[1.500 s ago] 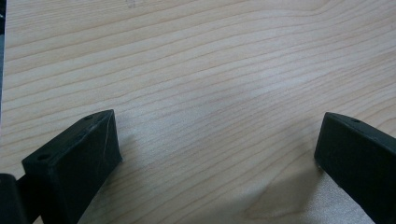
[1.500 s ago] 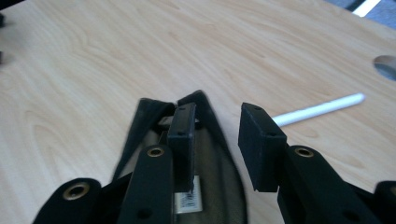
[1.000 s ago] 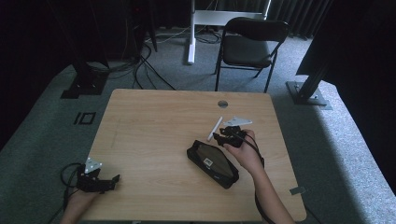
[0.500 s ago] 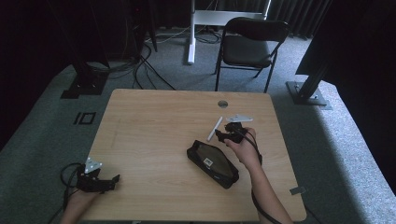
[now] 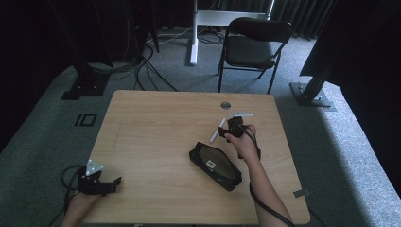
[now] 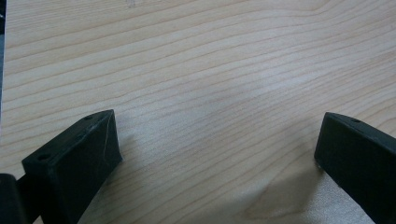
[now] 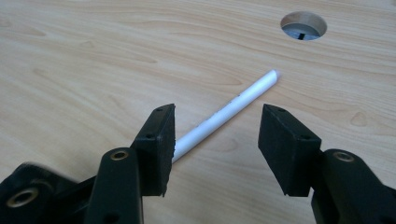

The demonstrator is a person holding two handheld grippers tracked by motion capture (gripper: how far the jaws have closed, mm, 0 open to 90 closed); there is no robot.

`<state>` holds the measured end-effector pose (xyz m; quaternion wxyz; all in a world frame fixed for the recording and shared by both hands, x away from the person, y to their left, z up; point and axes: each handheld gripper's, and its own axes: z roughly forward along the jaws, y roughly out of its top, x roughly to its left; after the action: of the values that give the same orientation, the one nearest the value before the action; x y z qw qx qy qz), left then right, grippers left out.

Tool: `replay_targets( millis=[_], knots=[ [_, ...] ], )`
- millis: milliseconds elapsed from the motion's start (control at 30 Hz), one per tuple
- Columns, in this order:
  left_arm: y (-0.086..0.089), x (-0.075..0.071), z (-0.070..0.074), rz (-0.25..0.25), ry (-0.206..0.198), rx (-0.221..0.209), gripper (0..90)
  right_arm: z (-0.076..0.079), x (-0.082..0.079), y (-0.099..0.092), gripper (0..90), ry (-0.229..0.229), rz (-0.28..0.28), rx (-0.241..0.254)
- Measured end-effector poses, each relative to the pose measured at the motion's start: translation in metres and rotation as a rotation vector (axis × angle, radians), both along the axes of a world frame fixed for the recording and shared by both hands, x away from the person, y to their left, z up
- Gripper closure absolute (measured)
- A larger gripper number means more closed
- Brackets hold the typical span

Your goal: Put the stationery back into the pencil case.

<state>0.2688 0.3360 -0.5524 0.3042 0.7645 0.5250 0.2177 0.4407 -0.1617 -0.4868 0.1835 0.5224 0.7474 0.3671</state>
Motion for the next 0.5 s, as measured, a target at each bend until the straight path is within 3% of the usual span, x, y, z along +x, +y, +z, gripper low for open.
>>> replay_targets(
  millis=[500],
  knots=[
    [0.0, 0.0, 0.0, 0.0, 0.0, 0.0, 0.2, -0.023, 0.029, 0.013, 45.8, 0.062, -0.09, -0.007]
  ],
)
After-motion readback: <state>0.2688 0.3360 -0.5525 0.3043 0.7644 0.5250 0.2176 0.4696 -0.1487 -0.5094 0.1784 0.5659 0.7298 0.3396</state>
